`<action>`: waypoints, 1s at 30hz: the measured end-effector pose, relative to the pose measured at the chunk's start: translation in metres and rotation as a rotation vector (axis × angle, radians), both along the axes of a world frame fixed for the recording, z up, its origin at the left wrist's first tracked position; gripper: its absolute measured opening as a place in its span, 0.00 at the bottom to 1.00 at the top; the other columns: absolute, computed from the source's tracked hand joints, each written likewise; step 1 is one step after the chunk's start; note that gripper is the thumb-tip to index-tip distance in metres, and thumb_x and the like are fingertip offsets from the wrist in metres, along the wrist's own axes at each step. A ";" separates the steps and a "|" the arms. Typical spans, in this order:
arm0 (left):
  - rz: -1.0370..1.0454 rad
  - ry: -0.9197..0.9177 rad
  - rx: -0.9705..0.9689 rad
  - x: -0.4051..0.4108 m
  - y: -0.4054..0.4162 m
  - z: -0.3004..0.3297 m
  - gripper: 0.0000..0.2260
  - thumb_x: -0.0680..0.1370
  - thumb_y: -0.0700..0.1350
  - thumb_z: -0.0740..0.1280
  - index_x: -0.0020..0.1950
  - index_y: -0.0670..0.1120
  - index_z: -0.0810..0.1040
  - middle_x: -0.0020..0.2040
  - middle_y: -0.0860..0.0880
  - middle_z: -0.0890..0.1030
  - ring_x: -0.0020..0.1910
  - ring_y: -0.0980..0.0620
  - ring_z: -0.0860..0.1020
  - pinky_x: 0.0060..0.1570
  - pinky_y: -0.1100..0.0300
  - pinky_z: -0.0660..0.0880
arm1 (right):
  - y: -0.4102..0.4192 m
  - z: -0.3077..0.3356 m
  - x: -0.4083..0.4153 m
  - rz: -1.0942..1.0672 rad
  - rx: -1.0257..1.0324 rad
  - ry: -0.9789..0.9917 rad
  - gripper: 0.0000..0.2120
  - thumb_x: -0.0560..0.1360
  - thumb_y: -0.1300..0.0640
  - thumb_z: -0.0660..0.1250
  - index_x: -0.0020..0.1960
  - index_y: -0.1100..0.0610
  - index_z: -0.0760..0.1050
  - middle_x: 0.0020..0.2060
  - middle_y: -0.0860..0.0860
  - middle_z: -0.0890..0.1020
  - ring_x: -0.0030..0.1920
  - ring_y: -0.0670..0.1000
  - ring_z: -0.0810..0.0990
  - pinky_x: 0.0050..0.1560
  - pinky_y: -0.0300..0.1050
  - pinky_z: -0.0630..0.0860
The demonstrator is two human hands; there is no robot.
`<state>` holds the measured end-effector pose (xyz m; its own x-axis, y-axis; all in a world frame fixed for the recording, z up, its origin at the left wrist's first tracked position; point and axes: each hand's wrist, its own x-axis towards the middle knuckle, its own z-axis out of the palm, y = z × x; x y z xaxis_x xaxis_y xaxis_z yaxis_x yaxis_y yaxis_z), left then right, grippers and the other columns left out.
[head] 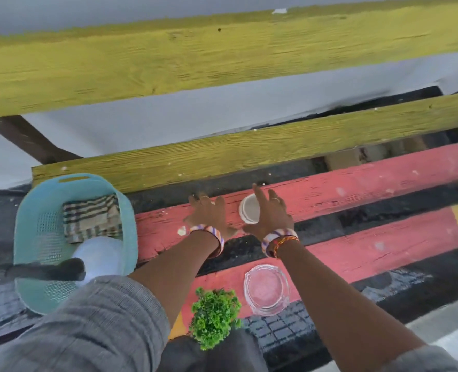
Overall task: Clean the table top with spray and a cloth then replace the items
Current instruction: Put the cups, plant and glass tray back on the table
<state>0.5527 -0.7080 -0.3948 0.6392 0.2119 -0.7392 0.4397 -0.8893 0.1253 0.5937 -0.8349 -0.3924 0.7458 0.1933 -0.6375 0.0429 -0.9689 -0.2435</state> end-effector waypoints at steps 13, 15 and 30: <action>0.117 -0.279 -0.104 -0.047 0.033 0.062 0.29 0.72 0.43 0.66 0.71 0.55 0.61 0.69 0.43 0.65 0.66 0.40 0.70 0.60 0.48 0.74 | 0.013 0.046 -0.022 -0.017 0.159 -0.194 0.27 0.64 0.56 0.71 0.63 0.50 0.71 0.56 0.57 0.77 0.57 0.60 0.76 0.56 0.51 0.76; 0.126 -0.369 -0.152 -0.059 0.050 0.093 0.29 0.71 0.44 0.66 0.70 0.55 0.63 0.68 0.44 0.67 0.65 0.40 0.71 0.58 0.48 0.74 | 0.030 0.072 -0.030 -0.011 0.189 -0.271 0.25 0.64 0.54 0.72 0.61 0.50 0.73 0.54 0.57 0.79 0.54 0.59 0.78 0.52 0.47 0.76; 0.248 -0.810 0.076 -0.349 0.336 0.292 0.20 0.65 0.49 0.72 0.57 0.54 0.75 0.56 0.48 0.80 0.56 0.42 0.78 0.50 0.57 0.74 | 0.320 0.262 -0.247 0.265 0.488 -0.599 0.25 0.63 0.49 0.73 0.59 0.48 0.73 0.56 0.56 0.77 0.55 0.59 0.77 0.48 0.44 0.71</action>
